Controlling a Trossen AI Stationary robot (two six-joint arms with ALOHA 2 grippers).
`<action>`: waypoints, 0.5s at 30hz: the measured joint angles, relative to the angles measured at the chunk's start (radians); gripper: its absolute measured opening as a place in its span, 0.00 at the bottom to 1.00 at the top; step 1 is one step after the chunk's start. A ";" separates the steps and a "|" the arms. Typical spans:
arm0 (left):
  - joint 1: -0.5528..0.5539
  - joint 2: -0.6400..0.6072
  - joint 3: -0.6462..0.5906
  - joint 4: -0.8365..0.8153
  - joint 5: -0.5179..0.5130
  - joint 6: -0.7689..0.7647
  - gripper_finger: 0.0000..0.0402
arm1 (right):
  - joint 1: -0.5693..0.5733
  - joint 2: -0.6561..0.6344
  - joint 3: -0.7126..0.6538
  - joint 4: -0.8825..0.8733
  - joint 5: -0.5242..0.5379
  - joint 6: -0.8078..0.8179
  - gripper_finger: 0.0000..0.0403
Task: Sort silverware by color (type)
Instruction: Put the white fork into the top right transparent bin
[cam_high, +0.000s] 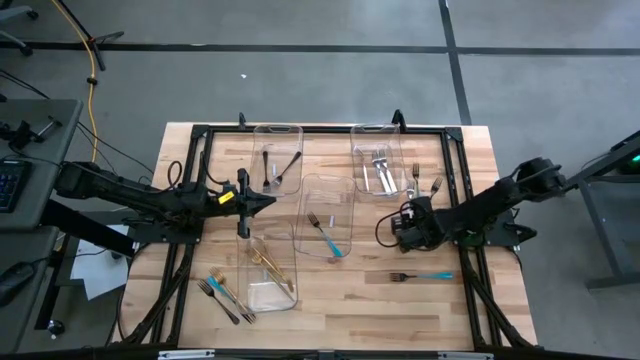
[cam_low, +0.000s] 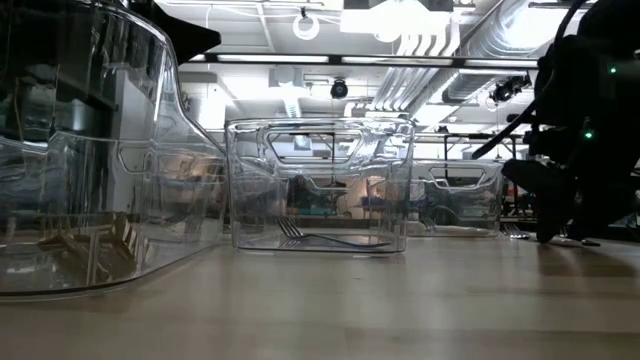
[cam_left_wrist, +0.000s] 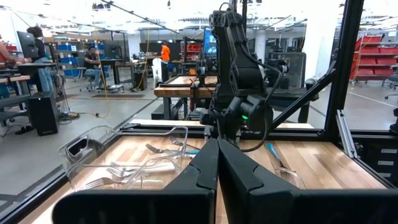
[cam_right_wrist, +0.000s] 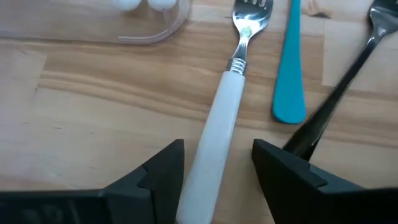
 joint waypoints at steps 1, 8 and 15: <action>0.000 0.000 0.000 0.000 0.000 0.000 0.00 | -0.001 0.011 0.000 -0.001 -0.004 0.000 0.47; 0.000 0.000 0.000 0.000 0.000 0.000 0.00 | -0.001 0.027 0.000 -0.021 -0.013 0.023 0.39; 0.000 0.000 0.000 0.000 0.000 0.000 0.00 | 0.008 0.027 0.001 -0.089 -0.028 0.043 0.11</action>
